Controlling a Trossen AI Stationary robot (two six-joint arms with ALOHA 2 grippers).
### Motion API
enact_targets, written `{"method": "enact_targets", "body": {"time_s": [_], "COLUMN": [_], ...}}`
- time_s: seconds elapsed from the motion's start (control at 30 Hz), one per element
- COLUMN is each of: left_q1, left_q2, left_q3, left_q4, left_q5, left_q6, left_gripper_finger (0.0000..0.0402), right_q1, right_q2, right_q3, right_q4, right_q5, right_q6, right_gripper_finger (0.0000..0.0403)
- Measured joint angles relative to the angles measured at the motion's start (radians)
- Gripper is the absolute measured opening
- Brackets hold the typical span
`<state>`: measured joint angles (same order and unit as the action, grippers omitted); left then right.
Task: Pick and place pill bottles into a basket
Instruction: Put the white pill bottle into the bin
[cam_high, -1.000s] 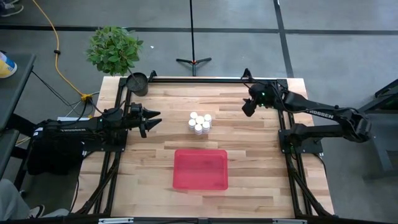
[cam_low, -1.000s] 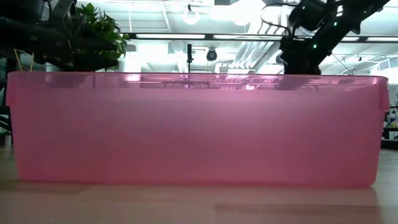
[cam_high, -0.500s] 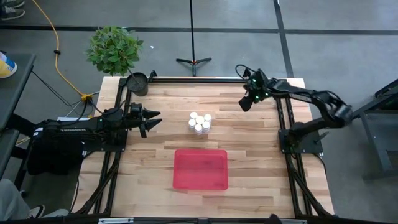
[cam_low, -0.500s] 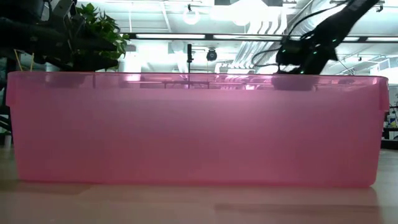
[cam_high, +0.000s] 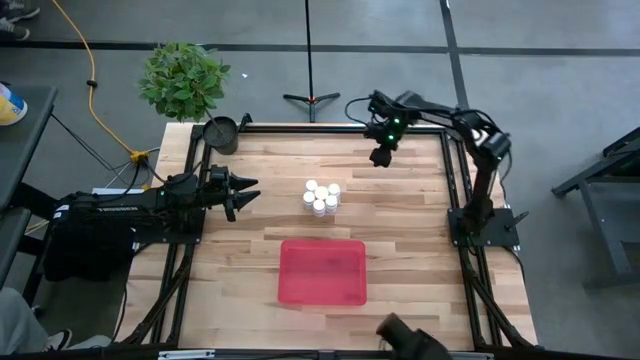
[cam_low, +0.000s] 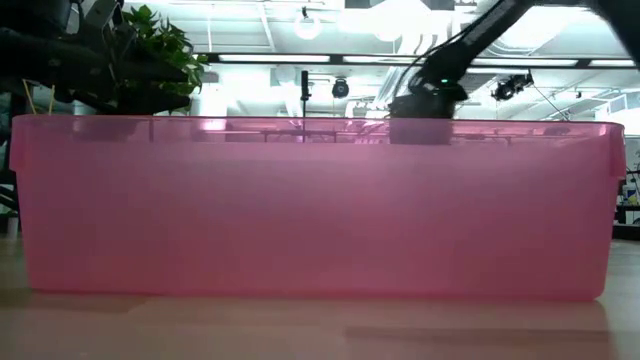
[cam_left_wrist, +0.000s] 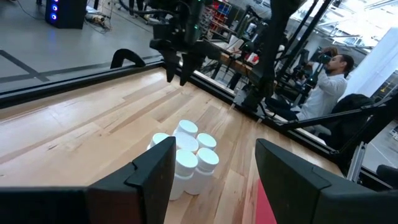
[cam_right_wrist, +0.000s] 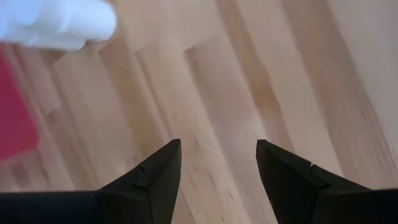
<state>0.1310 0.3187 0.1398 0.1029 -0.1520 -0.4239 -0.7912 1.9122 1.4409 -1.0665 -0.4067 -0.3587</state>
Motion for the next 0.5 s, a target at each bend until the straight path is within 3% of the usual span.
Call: {"method": "enact_targets", "body": {"time_s": [0.2,0.5], "left_q1": [0.000,0.000], "left_q2": [0.000,0.000], "left_q3": [0.000,0.000], "left_q4": [0.000,0.000], "left_q5": [0.000,0.000], "left_q6": [0.000,0.000], "left_gripper_finger": [0.0253,0.0253], "right_q1": [0.112,0.306], "right_q2": [0.087,0.105], "right_q3": [0.188,0.299], "right_q4": [-0.117,-0.114], "right_q5": [0.007,0.251], "right_q6": [-0.156,-0.326], "right_gripper_finger": [0.0199,0.0199]}}
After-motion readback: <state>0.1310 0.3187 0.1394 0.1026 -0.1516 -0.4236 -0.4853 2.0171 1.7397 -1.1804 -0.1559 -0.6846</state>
